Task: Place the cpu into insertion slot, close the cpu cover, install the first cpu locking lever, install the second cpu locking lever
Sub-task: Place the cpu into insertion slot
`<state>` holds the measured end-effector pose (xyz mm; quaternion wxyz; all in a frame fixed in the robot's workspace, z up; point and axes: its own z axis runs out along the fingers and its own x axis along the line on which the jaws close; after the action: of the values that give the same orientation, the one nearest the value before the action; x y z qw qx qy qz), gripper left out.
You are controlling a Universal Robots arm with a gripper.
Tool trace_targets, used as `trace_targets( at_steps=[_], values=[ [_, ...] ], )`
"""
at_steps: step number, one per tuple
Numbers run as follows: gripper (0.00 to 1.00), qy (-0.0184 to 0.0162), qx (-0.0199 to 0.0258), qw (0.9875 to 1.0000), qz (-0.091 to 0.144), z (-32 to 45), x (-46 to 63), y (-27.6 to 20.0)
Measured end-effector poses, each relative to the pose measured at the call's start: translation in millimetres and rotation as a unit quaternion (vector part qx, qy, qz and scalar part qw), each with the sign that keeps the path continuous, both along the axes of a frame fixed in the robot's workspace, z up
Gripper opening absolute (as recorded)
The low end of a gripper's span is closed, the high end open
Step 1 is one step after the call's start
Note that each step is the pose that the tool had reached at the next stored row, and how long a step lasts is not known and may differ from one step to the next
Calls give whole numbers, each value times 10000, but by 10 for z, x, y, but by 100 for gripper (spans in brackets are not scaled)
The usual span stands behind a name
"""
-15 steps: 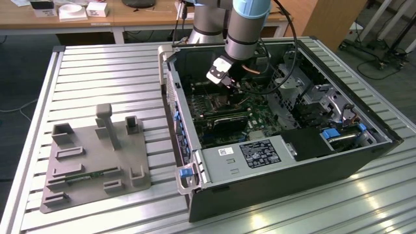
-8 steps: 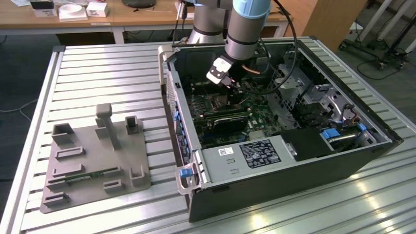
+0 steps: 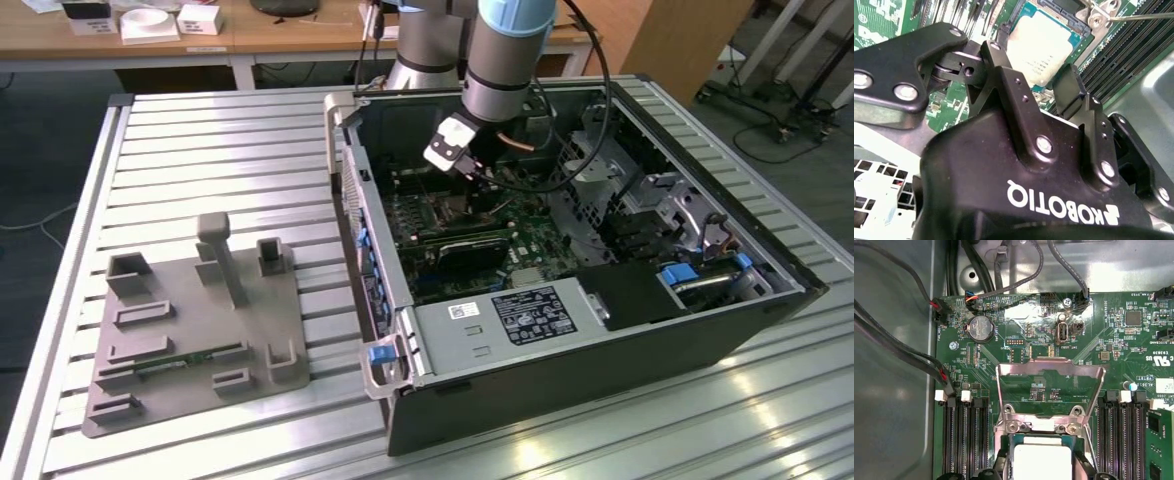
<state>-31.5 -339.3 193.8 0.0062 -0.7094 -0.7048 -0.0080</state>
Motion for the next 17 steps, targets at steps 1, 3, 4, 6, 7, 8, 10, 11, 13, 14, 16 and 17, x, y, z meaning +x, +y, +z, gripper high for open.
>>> trace_targets(
  at_steps=[1,3,4,6,7,8,10,11,13,14,16,17],
  values=[
    [60,0,1,10000,0,0,0,0],
    [54,1,3,10000,0,0,0,-1],
    [54,1,5,10000,0,0,0,-1],
    [54,0,6,10000,9,0,0,0],
    [54,-1,7,10000,23,2,0,0],
    [54,-1,8,10000,44,5,0,0],
    [54,-1,7,9999,102,9,-6,-3],
    [54,-1,7,9999,131,11,-12,-4],
    [54,0,5,9999,167,19,-24,-6],
    [54,0,6,9999,169,22,-24,-7],
    [54,-1,7,9999,169,25,-24,-7],
    [54,-1,7,9999,169,28,-25,-9]
  ],
)
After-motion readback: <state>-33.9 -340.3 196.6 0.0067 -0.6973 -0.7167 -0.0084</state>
